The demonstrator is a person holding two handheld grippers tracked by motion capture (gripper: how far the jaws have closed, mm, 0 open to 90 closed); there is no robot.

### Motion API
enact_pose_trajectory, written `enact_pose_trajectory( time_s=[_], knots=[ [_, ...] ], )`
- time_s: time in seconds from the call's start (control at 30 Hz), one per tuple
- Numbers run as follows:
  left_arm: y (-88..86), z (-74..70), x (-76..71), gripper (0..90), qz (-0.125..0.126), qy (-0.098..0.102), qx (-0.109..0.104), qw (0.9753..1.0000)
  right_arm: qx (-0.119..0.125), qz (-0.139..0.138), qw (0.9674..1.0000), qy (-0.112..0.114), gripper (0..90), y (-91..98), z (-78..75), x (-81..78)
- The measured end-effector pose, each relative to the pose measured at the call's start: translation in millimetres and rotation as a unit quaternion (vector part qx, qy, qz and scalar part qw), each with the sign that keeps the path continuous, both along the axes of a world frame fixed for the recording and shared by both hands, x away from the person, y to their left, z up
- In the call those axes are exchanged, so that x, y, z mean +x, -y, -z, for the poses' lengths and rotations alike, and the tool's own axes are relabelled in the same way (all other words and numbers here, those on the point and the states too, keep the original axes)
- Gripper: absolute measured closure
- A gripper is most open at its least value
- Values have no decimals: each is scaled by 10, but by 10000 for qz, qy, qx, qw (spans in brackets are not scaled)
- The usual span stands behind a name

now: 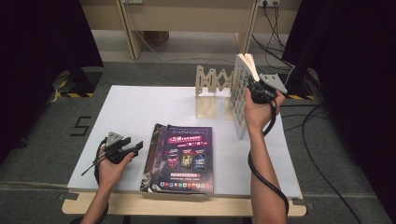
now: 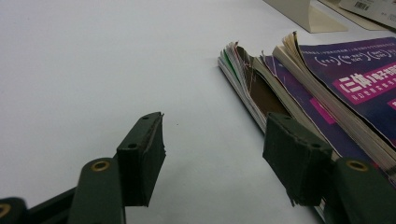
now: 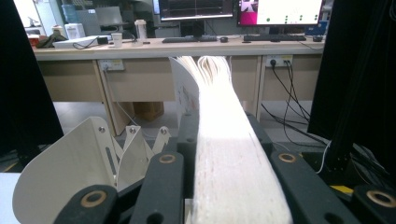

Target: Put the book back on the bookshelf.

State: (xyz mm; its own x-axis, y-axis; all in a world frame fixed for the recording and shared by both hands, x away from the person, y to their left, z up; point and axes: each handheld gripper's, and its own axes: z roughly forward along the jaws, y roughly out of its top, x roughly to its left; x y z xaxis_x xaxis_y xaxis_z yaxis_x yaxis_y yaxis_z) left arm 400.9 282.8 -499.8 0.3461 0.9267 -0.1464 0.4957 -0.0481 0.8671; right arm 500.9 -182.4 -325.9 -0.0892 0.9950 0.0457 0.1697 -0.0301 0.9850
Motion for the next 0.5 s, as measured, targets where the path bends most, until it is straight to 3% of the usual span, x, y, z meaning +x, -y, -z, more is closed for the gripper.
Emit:
enact_pose_trajectory(
  time_s=[0.5],
  knots=[
    [-3, 0, 0, 376, 8, -6, 11, 10000, 24, 82, 9999, 144, 748, -57, -85, 207]
  ],
)
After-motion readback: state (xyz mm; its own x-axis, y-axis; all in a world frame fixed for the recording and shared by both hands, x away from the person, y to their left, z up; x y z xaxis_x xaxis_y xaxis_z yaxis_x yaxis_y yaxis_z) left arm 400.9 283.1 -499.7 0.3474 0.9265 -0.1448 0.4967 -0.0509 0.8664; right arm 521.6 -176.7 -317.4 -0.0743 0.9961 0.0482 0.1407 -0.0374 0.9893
